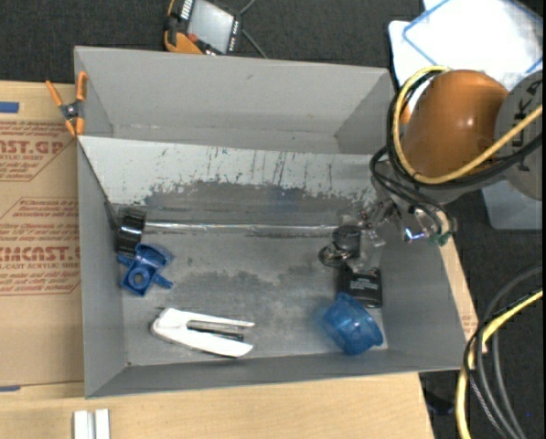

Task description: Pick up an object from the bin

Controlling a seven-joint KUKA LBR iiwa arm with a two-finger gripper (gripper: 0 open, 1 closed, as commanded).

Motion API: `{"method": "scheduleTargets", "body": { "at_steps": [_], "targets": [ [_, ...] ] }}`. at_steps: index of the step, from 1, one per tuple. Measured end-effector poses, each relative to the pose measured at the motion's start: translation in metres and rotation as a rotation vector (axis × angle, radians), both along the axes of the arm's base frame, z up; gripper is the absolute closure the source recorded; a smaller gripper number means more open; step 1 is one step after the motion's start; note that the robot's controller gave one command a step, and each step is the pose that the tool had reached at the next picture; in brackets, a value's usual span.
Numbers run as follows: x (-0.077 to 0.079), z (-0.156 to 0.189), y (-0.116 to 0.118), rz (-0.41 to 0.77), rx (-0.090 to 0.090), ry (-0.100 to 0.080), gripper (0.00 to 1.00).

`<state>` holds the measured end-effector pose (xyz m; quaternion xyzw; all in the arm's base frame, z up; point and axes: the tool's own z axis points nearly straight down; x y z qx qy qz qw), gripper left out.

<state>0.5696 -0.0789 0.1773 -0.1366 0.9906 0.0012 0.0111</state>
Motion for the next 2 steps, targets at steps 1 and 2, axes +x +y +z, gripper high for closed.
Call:
{"method": "scheduleTargets", "body": {
  "at_steps": [1, 2],
  "targets": [
    [-0.008, 0.007, -0.022, 0.047, -0.003, -0.005, 1.0],
    [0.001, 0.096, -0.016, 0.05, -0.001, 0.001, 1.0]
  ]
}}
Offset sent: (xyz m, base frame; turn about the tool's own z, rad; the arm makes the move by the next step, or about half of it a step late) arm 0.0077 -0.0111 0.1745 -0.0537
